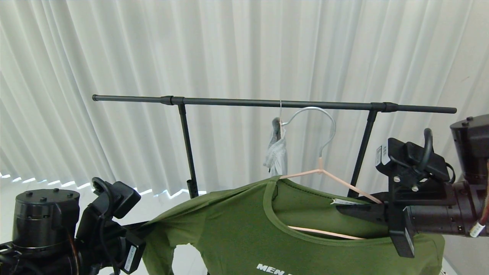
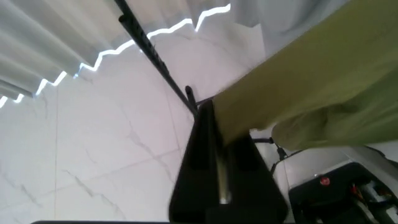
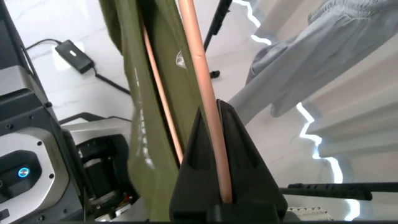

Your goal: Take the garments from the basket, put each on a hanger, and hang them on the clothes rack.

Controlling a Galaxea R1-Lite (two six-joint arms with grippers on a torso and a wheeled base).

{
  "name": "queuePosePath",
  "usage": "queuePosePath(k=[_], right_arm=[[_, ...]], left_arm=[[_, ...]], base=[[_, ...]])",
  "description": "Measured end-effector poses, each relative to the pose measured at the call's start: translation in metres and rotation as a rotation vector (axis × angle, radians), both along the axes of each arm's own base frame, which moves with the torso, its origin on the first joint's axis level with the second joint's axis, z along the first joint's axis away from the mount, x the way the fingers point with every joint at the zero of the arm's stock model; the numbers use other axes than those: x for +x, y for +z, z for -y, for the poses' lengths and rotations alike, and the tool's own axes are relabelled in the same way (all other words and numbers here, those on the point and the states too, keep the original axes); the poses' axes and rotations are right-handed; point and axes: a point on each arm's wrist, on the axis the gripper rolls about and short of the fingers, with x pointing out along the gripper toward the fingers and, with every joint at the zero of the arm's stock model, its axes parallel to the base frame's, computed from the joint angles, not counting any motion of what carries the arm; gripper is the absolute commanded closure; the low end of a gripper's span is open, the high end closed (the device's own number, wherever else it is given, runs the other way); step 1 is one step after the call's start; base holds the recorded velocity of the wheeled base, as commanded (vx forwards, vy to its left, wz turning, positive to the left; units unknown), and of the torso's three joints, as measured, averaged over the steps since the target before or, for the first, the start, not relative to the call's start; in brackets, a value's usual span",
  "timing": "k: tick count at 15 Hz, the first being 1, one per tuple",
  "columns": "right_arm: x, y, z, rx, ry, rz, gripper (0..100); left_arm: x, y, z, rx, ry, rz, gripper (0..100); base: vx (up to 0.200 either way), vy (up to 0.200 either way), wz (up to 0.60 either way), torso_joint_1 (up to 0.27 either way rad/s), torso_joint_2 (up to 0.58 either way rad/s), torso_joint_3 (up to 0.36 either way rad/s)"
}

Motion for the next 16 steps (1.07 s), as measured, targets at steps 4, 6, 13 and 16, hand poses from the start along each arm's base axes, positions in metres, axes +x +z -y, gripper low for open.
queuePosePath(k=[4,6,13,16], right_arm=[[0.002,0.000,0.002,-0.019,-0.051,0.016,100],[0.005,-0.002,0.009,-0.058,-0.146,0.006,100],[-0.005,-0.007,0.054,-0.264,-0.542,-0.196,100],[-0.010,-0.006,0.072,-0.319,-0.680,-0.245,100]], left_arm=[[-0.001,0.003,0.000,0.001,-0.002,0.015,0],[-0.004,0.006,0.000,-0.004,-0.006,0.036,0],[-0.010,0.013,-0.003,0.016,0.042,0.085,0],[-0.010,0.013,-0.004,0.039,0.078,0.090,0]], base=[[0.000,0.000,0.00,0.000,0.00,0.000],[0.000,0.000,0.00,0.000,0.00,0.000],[0.000,0.000,0.00,0.000,0.00,0.000],[0.000,0.000,0.00,0.000,0.00,0.000]])
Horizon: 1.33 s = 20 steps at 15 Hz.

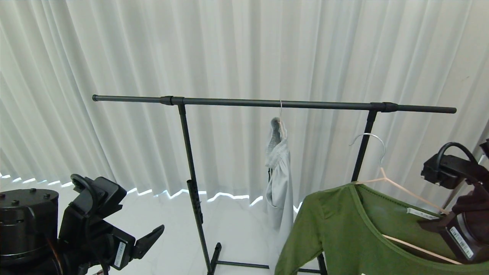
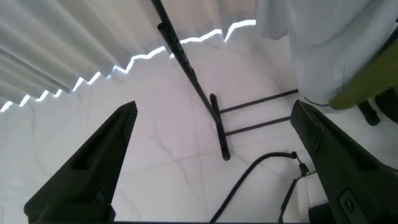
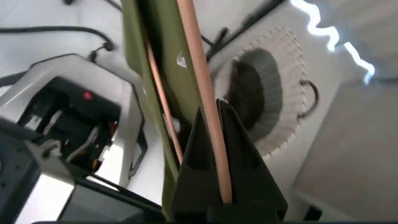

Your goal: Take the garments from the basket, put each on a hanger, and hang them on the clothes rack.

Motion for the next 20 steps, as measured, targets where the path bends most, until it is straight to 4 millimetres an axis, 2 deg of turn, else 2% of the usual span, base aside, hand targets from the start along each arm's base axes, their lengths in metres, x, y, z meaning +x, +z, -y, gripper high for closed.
queuePosePath(k=[4,7,9,12,20], right_arm=[[0.007,0.002,0.021,-0.028,-0.174,0.002,100],[0.023,0.011,0.020,0.068,-0.278,0.055,100],[0.042,0.026,0.014,0.161,-0.317,0.157,100],[0.057,0.030,0.009,0.190,-0.310,0.214,100],[0.063,0.025,0.005,0.182,-0.302,0.195,100]], left_arm=[[0.000,0.000,0.000,0.005,0.011,0.002,0],[0.000,0.001,0.000,0.005,0.011,0.004,0],[0.000,0.001,0.000,0.002,0.011,0.006,0],[0.000,0.001,0.000,0.001,0.010,0.006,0],[0.000,0.002,0.000,-0.002,0.009,0.009,0]], base=[[0.000,0.000,0.00,0.000,0.00,0.000],[0.000,0.000,0.00,0.000,0.00,0.000],[0.000,0.000,0.00,0.000,0.00,0.000],[0.200,0.000,0.00,0.001,0.00,-0.001],[0.200,0.000,0.00,0.004,0.01,0.005]])
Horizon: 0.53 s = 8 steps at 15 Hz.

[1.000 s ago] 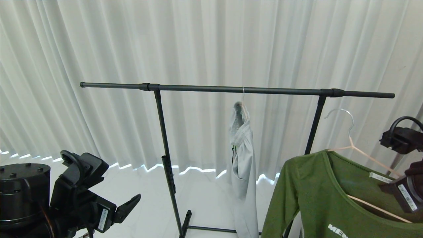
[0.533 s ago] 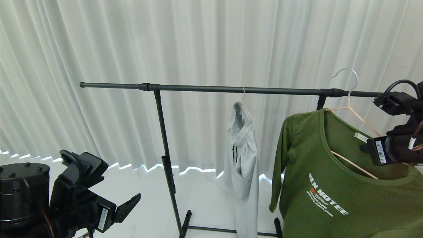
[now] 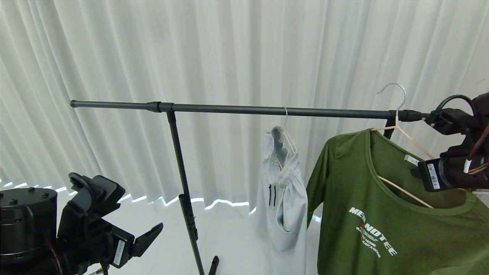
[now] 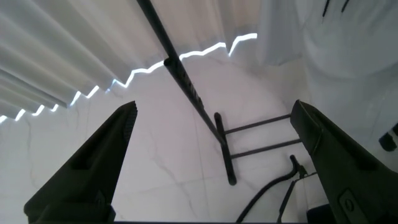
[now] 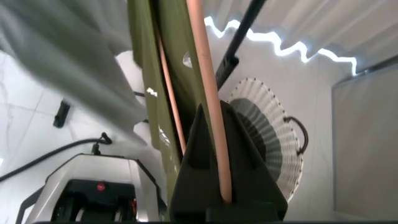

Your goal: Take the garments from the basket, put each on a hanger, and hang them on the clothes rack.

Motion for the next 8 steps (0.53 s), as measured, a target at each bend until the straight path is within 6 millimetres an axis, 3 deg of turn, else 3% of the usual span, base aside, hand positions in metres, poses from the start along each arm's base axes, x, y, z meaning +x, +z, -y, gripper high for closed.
queuePosePath(k=[4,8], right_arm=[[0.003,-0.005,-0.001,-0.007,-0.004,-0.021,100],[0.006,-0.017,-0.002,-0.019,-0.012,-0.062,100]], left_arm=[[0.000,0.000,0.000,0.000,0.001,0.001,0],[0.000,0.000,0.000,0.003,-0.002,0.001,0]], base=[[0.200,0.000,0.00,0.001,0.00,-0.004],[0.000,0.000,0.00,0.000,0.00,0.000]])
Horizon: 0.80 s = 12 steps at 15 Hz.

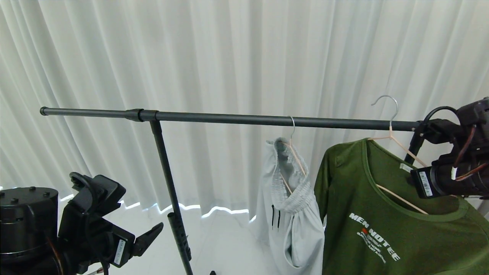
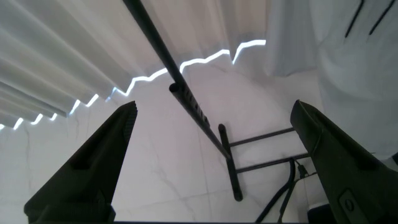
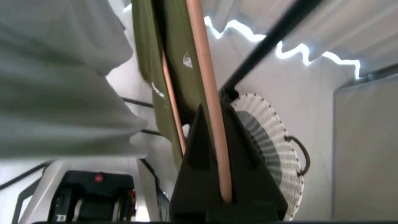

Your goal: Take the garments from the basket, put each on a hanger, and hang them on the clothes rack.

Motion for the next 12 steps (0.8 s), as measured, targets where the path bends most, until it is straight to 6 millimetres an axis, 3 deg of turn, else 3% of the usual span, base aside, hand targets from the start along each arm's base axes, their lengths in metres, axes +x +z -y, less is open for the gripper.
queuePosePath(k=[4,12], right_arm=[[0.000,-0.012,0.002,-0.008,-0.012,-0.038,100],[0.034,-0.030,0.001,-0.003,-0.046,-0.020,100]], left_arm=[[0.000,0.000,0.001,0.001,-0.005,-0.001,0],[-0.001,0.003,0.008,-0.001,-0.047,0.012,0]], base=[[0.000,0.000,0.00,0.000,0.00,0.000],[0.000,0.000,0.00,0.000,0.00,0.000]])
